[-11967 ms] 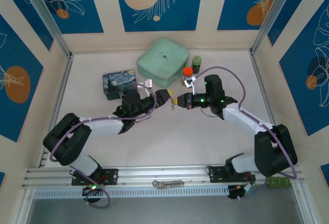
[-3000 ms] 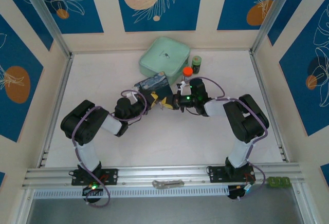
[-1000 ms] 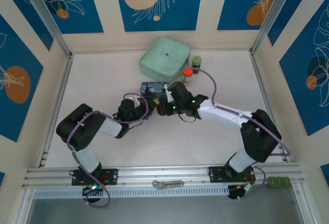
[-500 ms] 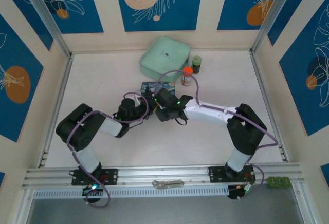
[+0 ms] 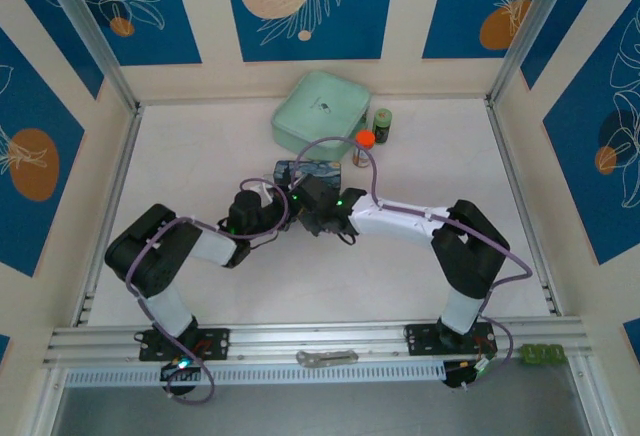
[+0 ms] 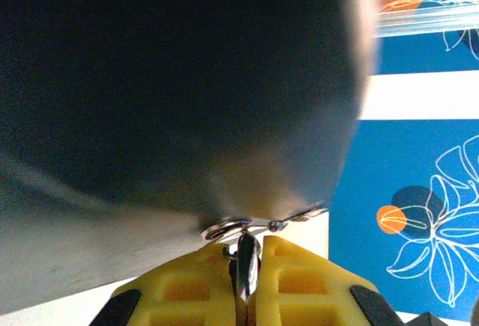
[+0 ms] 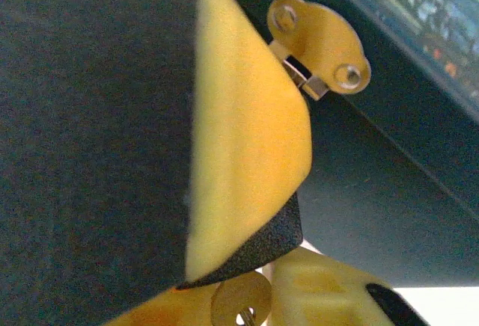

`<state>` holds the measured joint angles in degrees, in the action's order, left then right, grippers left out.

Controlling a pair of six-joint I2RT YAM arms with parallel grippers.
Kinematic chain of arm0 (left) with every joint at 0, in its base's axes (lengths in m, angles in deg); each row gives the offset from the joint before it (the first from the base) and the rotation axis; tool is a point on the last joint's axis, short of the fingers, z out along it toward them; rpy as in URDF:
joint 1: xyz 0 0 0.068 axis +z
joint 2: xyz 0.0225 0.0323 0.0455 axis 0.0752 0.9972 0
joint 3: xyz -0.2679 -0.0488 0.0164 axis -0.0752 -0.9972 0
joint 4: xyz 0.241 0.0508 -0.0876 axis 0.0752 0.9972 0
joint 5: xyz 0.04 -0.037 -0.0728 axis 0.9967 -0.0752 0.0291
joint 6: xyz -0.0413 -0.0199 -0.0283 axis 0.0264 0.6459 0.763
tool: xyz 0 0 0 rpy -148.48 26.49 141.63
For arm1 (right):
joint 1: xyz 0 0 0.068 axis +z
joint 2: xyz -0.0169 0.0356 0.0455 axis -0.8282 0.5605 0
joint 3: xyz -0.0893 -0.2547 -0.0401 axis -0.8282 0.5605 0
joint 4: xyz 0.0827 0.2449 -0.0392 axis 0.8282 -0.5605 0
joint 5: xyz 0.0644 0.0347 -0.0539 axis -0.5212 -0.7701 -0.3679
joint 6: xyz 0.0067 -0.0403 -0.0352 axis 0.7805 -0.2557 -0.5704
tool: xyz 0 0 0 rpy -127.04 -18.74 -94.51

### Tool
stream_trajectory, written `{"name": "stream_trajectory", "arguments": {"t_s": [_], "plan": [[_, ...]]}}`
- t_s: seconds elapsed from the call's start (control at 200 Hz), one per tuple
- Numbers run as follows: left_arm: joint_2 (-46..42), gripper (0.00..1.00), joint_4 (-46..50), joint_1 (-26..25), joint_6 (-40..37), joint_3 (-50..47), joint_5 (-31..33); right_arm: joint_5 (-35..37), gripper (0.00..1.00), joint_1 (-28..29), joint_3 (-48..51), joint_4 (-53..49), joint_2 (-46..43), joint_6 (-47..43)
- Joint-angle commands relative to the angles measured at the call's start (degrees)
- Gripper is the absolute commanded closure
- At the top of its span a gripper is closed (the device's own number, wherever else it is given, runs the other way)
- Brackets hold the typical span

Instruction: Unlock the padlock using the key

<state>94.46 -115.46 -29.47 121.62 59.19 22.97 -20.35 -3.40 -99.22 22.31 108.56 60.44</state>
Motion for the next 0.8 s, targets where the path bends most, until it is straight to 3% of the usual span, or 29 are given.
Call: {"name": "stream_trajectory", "arguments": {"t_s": [0.0,0.045,0.135,0.215,0.315,0.45,0.54,0.795], "plan": [[-2.65,1.0,-2.74,-0.63,-0.08,0.12,-1.66,2.02,0.93,0.15,-1.2,2.92,0.72,-0.02],[-2.57,1.0,-3.03,-0.67,-0.04,-0.05,-1.61,1.52,1.0,0.09,-1.26,2.96,0.89,0.13],[-2.11,1.0,-3.65,-0.63,0.09,-0.19,-1.79,-1.16,1.0,-0.28,-1.09,3.16,0.66,0.99],[-1.48,1.0,-4.52,-0.76,-0.06,-0.27,-2.32,-7.98,1.0,-2.02,-0.29,4.06,-0.62,2.68],[-0.44,1.0,-6.26,-0.76,-0.7,-1.17,-3.57,-23.91,1.0,-7.51,1.69,6.83,-2.89,6.11],[0.85,1.0,-10.32,-0.74,-1.75,-2.86,-6.26,-51.66,1.0,-17.56,3.96,13.47,-2.55,11.59],[1.19,1.0,-11.49,-0.76,-3.46,-2.75,-9.35,-63.92,1.0,-21.6,3.99,16.66,-0.08,14.73],[2.75,1.0,-15.67,-0.76,-5.12,-3.66,-14.33,-73.21,1.0,-24.28,4.48,19.77,3.41,16.72]]}}
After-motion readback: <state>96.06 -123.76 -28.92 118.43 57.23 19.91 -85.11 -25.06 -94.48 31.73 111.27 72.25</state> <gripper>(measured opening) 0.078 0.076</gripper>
